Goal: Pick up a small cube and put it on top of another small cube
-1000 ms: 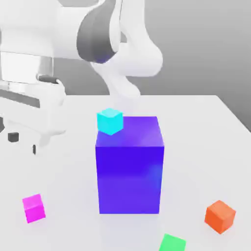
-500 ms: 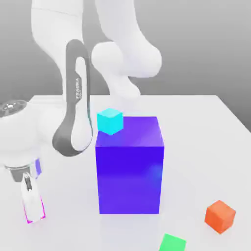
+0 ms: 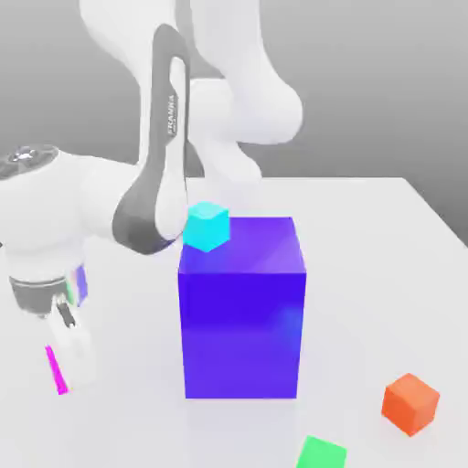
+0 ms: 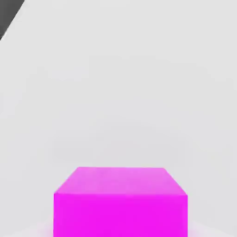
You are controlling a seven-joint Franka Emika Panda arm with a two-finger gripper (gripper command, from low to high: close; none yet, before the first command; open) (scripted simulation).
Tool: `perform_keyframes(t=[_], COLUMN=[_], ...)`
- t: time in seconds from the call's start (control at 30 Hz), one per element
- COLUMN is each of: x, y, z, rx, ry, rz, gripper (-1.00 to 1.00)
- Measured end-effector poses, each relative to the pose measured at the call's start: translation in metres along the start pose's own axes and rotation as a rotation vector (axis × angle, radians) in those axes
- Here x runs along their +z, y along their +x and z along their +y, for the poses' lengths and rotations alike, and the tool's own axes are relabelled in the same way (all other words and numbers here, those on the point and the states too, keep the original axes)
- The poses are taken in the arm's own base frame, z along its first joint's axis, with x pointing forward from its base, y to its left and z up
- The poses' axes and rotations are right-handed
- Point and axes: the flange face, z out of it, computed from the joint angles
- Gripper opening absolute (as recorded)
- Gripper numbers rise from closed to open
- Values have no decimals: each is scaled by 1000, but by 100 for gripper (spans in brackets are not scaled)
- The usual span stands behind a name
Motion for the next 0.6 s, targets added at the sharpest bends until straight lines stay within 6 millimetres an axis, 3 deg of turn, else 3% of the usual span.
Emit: perform_keyframes(t=[0.13,0.3,0.33,0.4,0.43,0.6], x=[-13,-29,-21,3,17,17], y=[-101,-226,-244,-257,-260,-260], z=[-35,-48,-48,-48,-48,-48], rx=[-216,-460,-493,-518,-523,-523], ry=[-3,3,5,6,6,6], rz=[0,5,7,8,8,8], gripper=[-100,-100,-100,-100,100,100])
